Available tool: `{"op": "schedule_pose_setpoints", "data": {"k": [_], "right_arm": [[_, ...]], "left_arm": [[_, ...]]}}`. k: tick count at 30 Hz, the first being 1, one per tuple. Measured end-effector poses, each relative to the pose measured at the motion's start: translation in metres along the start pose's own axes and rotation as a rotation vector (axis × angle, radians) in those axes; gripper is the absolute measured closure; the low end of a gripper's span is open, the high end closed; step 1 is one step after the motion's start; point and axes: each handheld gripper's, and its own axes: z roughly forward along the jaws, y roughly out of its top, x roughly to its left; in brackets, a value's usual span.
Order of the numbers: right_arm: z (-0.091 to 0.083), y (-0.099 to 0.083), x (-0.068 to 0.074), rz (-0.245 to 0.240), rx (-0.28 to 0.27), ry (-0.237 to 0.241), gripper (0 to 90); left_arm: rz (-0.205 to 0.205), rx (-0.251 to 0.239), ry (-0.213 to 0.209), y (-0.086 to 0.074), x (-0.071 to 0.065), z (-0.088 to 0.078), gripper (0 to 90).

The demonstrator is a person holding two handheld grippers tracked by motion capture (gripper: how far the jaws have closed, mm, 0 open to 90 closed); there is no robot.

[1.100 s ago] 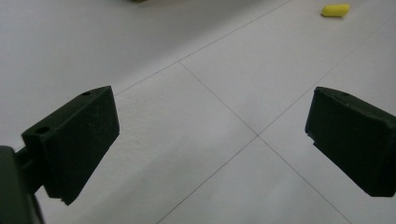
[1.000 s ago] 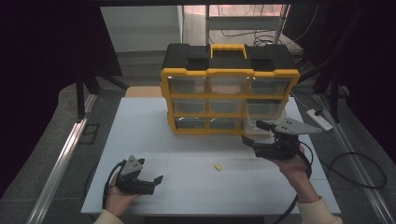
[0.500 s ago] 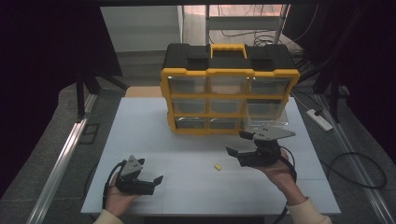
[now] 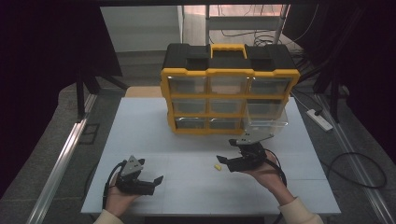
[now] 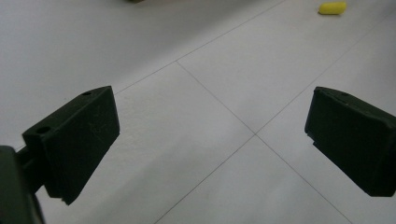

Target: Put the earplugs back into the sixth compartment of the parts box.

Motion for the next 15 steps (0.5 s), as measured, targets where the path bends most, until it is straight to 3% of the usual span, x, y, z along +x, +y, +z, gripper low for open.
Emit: {"op": "schedule_pose_setpoints", "data": {"k": [11, 15], "right_arm": [[0.022, -0.009, 0.003, 0.001, 0.092, 0.008, 24.0], [0.035, -0.014, 0.002, -0.001, 0.162, -0.01, 24.1]], "left_arm": [[-0.002, -0.001, -0.002, 0.0, 0.0, 0.0, 2.8], [0.0, 0.003, -0.001, 0.0, 0.0, 0.001, 2.8]]}}
